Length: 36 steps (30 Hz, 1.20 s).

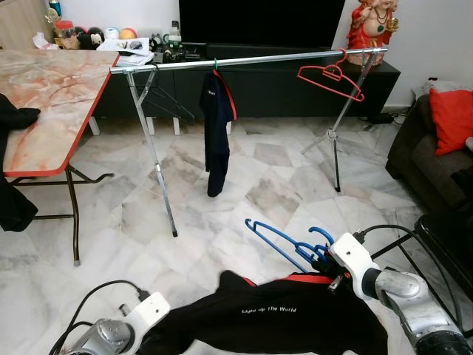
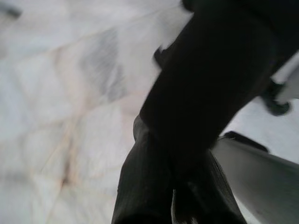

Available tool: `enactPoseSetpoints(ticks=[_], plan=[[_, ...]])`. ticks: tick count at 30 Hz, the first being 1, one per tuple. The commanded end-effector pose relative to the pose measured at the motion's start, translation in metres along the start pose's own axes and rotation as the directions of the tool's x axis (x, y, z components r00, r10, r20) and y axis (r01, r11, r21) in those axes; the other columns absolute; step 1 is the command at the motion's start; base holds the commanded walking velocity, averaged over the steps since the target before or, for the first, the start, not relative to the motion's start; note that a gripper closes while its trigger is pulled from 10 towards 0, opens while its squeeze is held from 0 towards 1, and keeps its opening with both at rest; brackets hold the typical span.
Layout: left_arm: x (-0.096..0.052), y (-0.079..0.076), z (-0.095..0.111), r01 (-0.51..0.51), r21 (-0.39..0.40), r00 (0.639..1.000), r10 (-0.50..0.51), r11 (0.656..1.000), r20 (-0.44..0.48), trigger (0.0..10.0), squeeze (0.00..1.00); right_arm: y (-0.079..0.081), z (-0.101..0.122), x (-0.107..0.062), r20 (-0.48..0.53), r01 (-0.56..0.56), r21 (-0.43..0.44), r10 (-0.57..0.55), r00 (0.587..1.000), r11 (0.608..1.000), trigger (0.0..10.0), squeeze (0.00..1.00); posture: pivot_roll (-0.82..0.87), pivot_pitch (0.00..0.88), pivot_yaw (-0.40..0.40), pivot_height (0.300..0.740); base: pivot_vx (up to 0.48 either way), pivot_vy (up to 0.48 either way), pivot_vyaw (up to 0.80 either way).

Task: Hang hanger

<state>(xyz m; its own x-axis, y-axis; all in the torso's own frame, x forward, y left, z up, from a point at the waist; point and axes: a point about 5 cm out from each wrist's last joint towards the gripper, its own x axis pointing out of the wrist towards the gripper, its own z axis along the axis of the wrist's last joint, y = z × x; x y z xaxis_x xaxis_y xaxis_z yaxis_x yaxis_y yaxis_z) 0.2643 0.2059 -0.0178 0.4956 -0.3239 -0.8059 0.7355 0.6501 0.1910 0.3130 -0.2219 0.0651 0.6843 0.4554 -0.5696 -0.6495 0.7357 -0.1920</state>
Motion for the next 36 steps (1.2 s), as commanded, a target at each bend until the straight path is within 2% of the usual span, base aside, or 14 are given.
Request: enactPoseSetpoints(ticks=[1, 8, 10, 12, 13, 17, 18, 20, 23, 29, 31, 33, 35, 36], plan=[[-0.003, 0.004, 0.004, 0.042, 0.049, 0.999, -0.042, 0.998, 0.002, 0.0, 0.00, -0.004, 0.011, 0.000, 0.024, 0.003, -0.034, -0.002, 1.000, 0.999, 10.0, 0.00, 0.01, 0.063, -0.061, 0.740, 0.000, 0.000, 0.00], [-0.008, -0.004, 0.023, 0.265, 0.075, 0.960, -0.271, 0.961, 0.078, 0.0, 0.00, -0.005, 0.025, 0.009, 0.045, 0.014, -0.059, -0.011, 0.999, 0.998, 10.0, 0.00, 0.01, 0.066, -0.068, 0.740, 0.000, 0.000, 0.00], [-0.011, -0.010, 0.036, 0.336, 0.056, 0.925, -0.341, 0.940, 0.168, 0.0, 0.00, -0.010, 0.042, 0.012, 0.164, 0.143, -0.066, -0.130, 0.978, 0.988, 10.0, 0.00, 0.01, 0.066, -0.070, 0.740, 0.000, 0.000, 0.00], [-0.013, -0.011, 0.043, 0.352, 0.046, 0.910, -0.353, 0.935, 0.217, 0.0, 0.00, -0.013, 0.057, 0.013, 0.277, 0.195, 0.050, -0.202, 0.940, 0.979, 10.0, 0.00, 0.01, 0.067, -0.071, 0.740, 0.000, 0.000, 0.00], [-0.015, -0.011, 0.048, 0.360, 0.035, 0.899, -0.356, 0.932, 0.253, 0.0, 0.00, -0.015, 0.067, 0.013, 0.356, 0.223, 0.155, -0.265, 0.896, 0.963, 10.0, 0.00, 0.01, 0.067, -0.071, 0.740, 0.000, 0.000, 0.00], [-0.017, -0.011, 0.055, 0.364, 0.025, 0.886, -0.354, 0.931, 0.298, 0.0, 0.00, -0.018, 0.074, 0.013, 0.410, 0.252, 0.266, -0.346, 0.844, 0.930, 10.0, 0.00, 0.02, 0.067, -0.070, 0.740, 0.000, 0.000, 0.00], [-0.019, -0.011, 0.061, 0.374, 0.017, 0.870, -0.357, 0.927, 0.341, 0.0, 0.00, -0.018, 0.074, 0.014, 0.429, 0.272, 0.343, -0.408, 0.806, 0.899, 10.0, 0.00, 0.02, 0.067, -0.071, 0.740, 0.000, 0.000, 0.00], [-0.023, -0.010, 0.068, 0.385, 0.005, 0.851, -0.357, 0.923, 0.384, 0.0, 0.00, -0.015, 0.071, 0.016, 0.437, 0.228, 0.484, -0.459, 0.773, 0.845, 10.0, 0.00, 0.03, 0.067, -0.072, 0.740, 0.000, 0.000, 0.00], [-0.028, -0.010, 0.073, 0.406, 0.001, 0.830, -0.369, 0.914, 0.418, 0.0, 0.00, -0.009, 0.066, 0.021, 0.454, 0.118, 0.620, -0.477, 0.753, 0.776, 10.0, 0.00, 0.03, 0.069, -0.072, 0.740, 0.000, 0.000, 0.00], [-0.037, -0.013, 0.074, 0.420, -0.021, 0.820, -0.369, 0.908, 0.438, 0.0, 0.00, -0.003, 0.053, 0.026, 0.425, -0.054, 0.841, -0.597, 0.680, 0.538, 10.0, 0.00, 0.04, 0.068, -0.062, 0.740, 0.000, 0.000, 0.00], [-0.036, -0.011, 0.073, 0.398, -0.035, 0.831, -0.344, 0.917, 0.437, 0.0, 0.00, -0.003, 0.051, 0.027, 0.416, -0.036, 0.839, -0.597, 0.686, 0.543, 10.0, 0.00, 0.05, 0.067, -0.061, 0.740, 0.000, 0.000, 0.00], [-0.032, 0.007, 0.069, 0.220, -0.099, 0.892, -0.159, 0.971, 0.423, 0.0, 0.00, -0.001, 0.044, 0.030, 0.349, 0.087, 0.800, -0.578, 0.738, 0.594, 10.0, 0.00, 0.04, 0.063, -0.057, 0.740, 0.000, 0.000, 0.00], [-0.031, 0.019, 0.068, 0.085, -0.151, 0.911, -0.016, 0.985, 0.412, 0.0, 0.00, 0.001, 0.036, 0.031, 0.295, 0.159, 0.769, -0.565, 0.771, 0.619, 10.0, 0.00, 0.03, 0.062, -0.054, 0.740, 0.000, 0.000, 0.00], [-0.031, 0.019, 0.068, 0.085, -0.151, 0.911, -0.016, 0.985, 0.412, 0.0, 0.00, 0.001, 0.036, 0.031, 0.295, 0.159, 0.769, -0.565, 0.771, 0.619, 10.0, 0.00, 0.03, 0.062, -0.054, 0.740, 0.000, 0.000, 0.00]])
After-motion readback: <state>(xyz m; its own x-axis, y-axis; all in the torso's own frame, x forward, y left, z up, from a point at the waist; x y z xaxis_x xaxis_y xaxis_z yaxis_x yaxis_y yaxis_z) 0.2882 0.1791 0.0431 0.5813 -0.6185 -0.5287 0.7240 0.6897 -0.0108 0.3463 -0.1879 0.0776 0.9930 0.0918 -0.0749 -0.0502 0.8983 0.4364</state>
